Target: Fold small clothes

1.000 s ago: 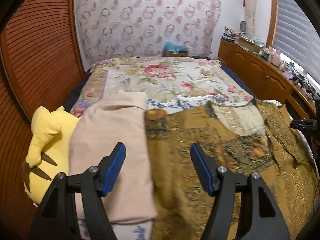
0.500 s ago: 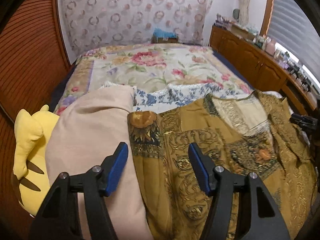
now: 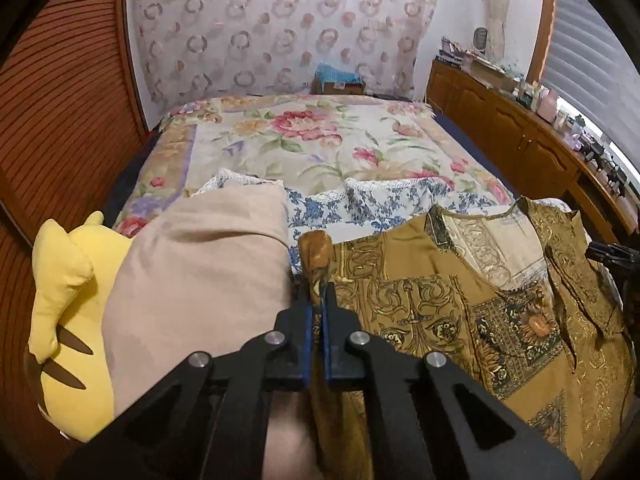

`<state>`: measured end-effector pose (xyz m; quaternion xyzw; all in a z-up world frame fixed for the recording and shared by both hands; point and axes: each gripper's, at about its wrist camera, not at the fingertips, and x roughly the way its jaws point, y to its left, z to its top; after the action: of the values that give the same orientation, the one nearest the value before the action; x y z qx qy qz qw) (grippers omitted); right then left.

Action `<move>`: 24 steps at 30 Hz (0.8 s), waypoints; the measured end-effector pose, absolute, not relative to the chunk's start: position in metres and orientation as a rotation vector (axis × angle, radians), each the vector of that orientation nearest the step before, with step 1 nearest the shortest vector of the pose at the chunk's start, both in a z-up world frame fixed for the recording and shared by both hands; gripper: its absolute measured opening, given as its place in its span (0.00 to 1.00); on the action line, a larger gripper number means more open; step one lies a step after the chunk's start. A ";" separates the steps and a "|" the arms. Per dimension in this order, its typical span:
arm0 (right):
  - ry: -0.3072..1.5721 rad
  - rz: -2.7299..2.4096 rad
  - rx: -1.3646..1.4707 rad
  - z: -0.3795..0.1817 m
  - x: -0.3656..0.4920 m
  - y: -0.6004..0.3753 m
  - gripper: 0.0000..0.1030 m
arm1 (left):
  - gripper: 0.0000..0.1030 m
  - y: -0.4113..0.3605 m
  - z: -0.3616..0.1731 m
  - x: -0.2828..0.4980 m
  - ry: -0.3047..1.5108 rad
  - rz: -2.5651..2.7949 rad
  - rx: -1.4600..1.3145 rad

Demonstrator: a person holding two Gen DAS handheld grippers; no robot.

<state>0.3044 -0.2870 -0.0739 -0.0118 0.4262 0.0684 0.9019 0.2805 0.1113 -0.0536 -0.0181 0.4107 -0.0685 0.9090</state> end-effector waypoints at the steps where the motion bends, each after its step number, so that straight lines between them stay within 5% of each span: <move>1: 0.878 0.132 -0.018 -0.071 0.308 -0.291 0.38 | 0.01 0.111 -0.051 0.278 0.838 -0.147 -0.045; 7: 0.928 0.149 0.052 -0.072 0.332 -0.318 0.49 | 0.01 0.104 -0.041 0.268 0.809 -0.160 -0.042; 21: 0.943 0.174 -0.057 -0.073 0.362 -0.293 0.50 | 0.01 0.092 -0.025 0.246 0.756 -0.180 -0.059; 24: 0.939 0.200 -0.065 -0.073 0.362 -0.287 0.33 | 0.01 0.089 -0.024 0.240 0.748 -0.190 -0.061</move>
<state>0.3620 -0.2865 -0.0725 -0.0314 0.4516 0.0963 0.8864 0.2396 0.0886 -0.0239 -0.0299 0.3648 -0.0925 0.9260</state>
